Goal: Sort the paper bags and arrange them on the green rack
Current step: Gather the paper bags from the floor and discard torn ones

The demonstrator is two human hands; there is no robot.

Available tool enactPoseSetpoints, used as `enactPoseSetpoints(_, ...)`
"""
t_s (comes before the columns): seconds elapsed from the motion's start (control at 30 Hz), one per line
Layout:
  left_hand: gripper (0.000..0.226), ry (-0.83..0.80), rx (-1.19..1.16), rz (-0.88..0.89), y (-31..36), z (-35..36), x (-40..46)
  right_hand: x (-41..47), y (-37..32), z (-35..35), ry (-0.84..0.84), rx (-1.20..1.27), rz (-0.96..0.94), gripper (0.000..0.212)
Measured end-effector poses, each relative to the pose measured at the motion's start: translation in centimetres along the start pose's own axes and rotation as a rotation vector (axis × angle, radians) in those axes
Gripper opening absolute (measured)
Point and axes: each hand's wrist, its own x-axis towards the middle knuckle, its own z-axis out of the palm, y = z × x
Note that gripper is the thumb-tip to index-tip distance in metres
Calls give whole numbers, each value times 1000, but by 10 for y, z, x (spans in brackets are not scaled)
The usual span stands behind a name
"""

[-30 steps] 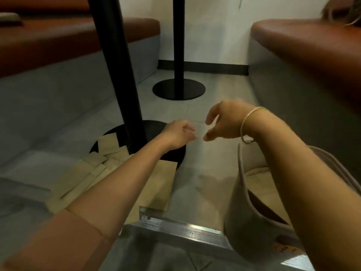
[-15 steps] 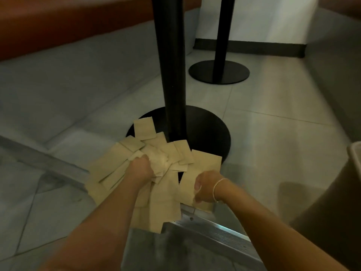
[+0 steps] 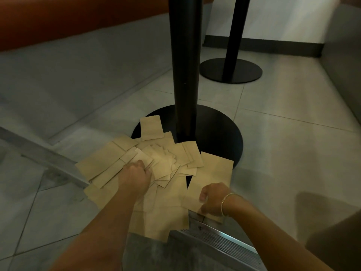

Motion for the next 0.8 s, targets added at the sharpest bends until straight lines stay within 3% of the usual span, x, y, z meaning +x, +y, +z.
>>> enactPoseSetpoints(0.1,35,0,58,34,1,1,0,3,-2,2,1,4,-12,34)
enactPoseSetpoints(0.23,29,117,147,60,9,-7,0,6,-5,2,10,15,-19,33)
enactPoseSetpoints(0.37,26,229,-213,-38,24,-10,9,11,-5,-5,92,40,-16,35)
enactPoseSetpoints(0.47,31,314,-399,133,51,-29,13,16,-2,-11,286,277,56,48)
enactPoseSetpoints(0.63,26,312,-699,406,91,-54,7,14,8,-35,688,548,62,67)
enactPoseSetpoints(0.8,20,192,-1053,386,112,-68,2,9,26,-53,894,690,73,53)
